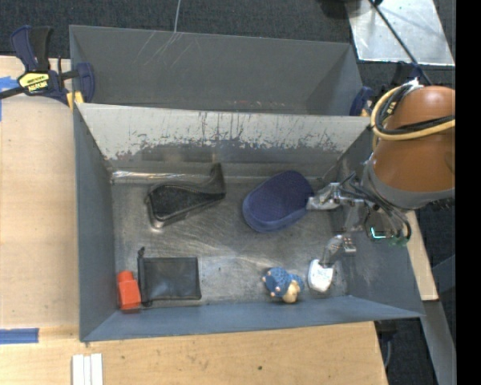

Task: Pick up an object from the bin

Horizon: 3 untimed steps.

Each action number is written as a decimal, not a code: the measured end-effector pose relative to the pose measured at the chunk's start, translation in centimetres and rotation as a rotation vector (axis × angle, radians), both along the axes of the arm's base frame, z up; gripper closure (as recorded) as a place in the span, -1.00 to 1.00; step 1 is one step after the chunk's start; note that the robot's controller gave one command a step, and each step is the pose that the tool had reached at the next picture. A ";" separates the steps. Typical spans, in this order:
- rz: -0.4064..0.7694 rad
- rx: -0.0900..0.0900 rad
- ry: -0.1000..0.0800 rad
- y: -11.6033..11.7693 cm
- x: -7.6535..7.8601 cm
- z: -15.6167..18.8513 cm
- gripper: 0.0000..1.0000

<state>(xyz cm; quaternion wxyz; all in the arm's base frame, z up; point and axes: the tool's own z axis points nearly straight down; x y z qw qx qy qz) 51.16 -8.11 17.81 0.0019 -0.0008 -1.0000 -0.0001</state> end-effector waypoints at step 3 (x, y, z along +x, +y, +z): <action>0.022 0.000 -0.008 10.0 8.8 -6.1 1.00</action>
Offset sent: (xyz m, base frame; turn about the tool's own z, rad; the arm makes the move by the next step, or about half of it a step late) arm 0.0202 0.0734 -0.0813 0.0505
